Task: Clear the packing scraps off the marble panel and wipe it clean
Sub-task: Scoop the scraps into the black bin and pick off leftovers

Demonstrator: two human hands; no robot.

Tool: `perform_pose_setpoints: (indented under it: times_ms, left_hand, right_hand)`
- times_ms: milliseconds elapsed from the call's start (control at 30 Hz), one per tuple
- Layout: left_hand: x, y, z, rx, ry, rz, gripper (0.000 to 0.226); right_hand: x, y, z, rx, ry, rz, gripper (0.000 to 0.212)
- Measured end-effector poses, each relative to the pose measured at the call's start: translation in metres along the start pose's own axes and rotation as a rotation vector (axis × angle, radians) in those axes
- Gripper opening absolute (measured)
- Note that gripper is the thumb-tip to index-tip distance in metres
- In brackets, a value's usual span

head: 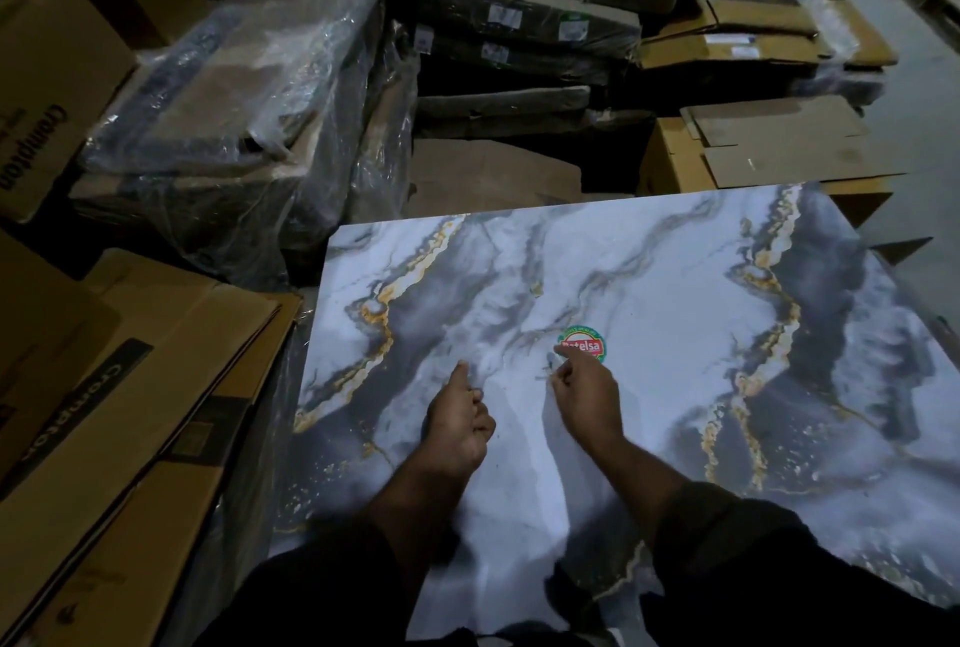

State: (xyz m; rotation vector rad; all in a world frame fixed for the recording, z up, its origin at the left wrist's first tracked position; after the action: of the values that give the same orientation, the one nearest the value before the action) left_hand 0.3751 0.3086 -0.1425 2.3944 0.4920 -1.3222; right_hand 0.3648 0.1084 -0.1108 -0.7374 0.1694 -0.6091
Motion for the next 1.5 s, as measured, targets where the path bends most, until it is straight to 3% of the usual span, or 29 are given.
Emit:
perform_pose_setpoints:
  times_ms: [400,633,967,1133,1333,1500]
  left_hand:
    - [0.02,0.029,0.006,0.003,0.002,0.004,0.039]
    - [0.03,0.047,0.005,0.001,-0.008,-0.017,0.037]
    - [0.042,0.051,0.003,-0.01,-0.001,-0.073,0.033]
    - [0.03,0.043,0.005,-0.008,0.008,-0.072,0.032]
    - [-0.008,0.048,0.0,-0.029,0.083,-0.013,0.043]
    - [-0.053,0.042,0.02,-0.059,0.096,0.079,0.058]
  right_hand:
    - [0.032,0.042,0.002,-0.288,-0.254,0.267,0.019]
    - [0.091,0.026,0.033,-0.056,-0.278,0.078,0.009]
    - [0.13,0.07,0.042,-0.183,-0.474,0.139,0.021]
    - [0.106,0.038,0.029,0.08,-0.146,0.068,0.008]
    - [0.001,0.002,0.047,0.663,0.273,0.097,0.022]
    - [-0.087,-0.037,0.046,0.721,0.418,0.008,0.011]
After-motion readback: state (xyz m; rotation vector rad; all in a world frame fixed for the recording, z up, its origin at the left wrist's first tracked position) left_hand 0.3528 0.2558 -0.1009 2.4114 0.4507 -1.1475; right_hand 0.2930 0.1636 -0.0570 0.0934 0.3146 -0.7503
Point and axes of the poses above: each hand's wrist, its own x-axis towards the middle knuckle, its own y-axis out of the palm, z = x × y, the point moved 9 cm from there along x, towards the middle knuckle, and after that the axes turned 11 degrees about -z, right-handed, at the moved point
